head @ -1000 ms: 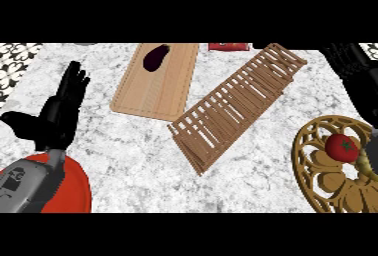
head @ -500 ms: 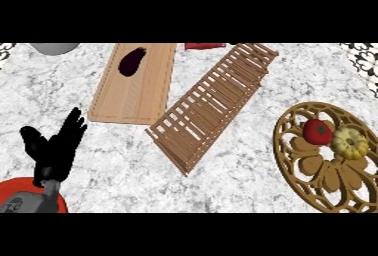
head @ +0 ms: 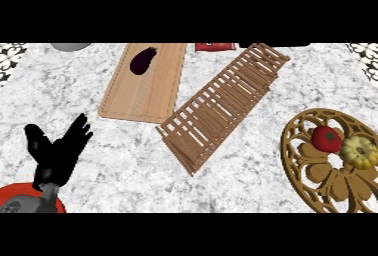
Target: Pick the tomato from the placemat and place it in the tiered shelf
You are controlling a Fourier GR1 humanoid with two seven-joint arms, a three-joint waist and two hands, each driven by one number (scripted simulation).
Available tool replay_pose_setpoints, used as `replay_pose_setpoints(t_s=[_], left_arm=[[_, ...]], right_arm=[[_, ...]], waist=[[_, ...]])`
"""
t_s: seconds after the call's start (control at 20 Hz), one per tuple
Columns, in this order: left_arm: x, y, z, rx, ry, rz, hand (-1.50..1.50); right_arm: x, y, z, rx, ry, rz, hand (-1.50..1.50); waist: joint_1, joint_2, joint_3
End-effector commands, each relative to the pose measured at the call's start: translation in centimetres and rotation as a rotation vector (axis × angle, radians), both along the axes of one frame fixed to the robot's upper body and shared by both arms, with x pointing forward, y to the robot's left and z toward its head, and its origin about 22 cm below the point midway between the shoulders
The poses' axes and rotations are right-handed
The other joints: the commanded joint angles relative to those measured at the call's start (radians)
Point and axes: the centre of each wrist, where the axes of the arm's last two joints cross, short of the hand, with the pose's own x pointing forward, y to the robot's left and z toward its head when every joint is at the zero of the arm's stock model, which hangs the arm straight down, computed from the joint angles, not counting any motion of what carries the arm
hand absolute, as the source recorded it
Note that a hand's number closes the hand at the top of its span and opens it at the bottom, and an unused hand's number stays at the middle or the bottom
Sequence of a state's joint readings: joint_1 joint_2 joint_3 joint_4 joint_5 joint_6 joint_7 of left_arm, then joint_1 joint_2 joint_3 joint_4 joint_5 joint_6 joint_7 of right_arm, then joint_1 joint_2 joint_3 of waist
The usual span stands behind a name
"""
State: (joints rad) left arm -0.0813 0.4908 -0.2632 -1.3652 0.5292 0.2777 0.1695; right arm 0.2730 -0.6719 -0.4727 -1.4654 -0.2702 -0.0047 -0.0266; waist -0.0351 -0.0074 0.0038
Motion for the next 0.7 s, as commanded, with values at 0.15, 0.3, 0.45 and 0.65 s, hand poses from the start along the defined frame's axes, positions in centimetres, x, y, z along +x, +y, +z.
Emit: replay_pose_setpoints(t_s=[0.15,0.3,0.45,0.65], left_arm=[[-1.2,0.1,-1.8,-0.004,0.049,0.003,0.0],[-0.1,-0.2,-0.7,0.013,0.053,-0.007,0.0],[0.2,-0.2,-1.2,-0.008,0.053,0.0,0.0],[0.0,-1.1,-1.0,0.008,0.044,-0.037,0.0]], right_arm=[[-1.2,2.1,5.2,0.004,0.119,0.165,-1.5],[-0.7,4.2,7.4,-0.018,0.207,0.197,-1.5],[0.7,8.0,10.0,-0.043,0.284,0.165,-1.5],[3.4,8.7,10.6,-0.066,0.348,0.037,-1.5]], waist=[[0.022,0.005,-0.006],[0.021,0.005,-0.006],[0.025,0.008,-0.008],[0.05,0.011,-0.005]])
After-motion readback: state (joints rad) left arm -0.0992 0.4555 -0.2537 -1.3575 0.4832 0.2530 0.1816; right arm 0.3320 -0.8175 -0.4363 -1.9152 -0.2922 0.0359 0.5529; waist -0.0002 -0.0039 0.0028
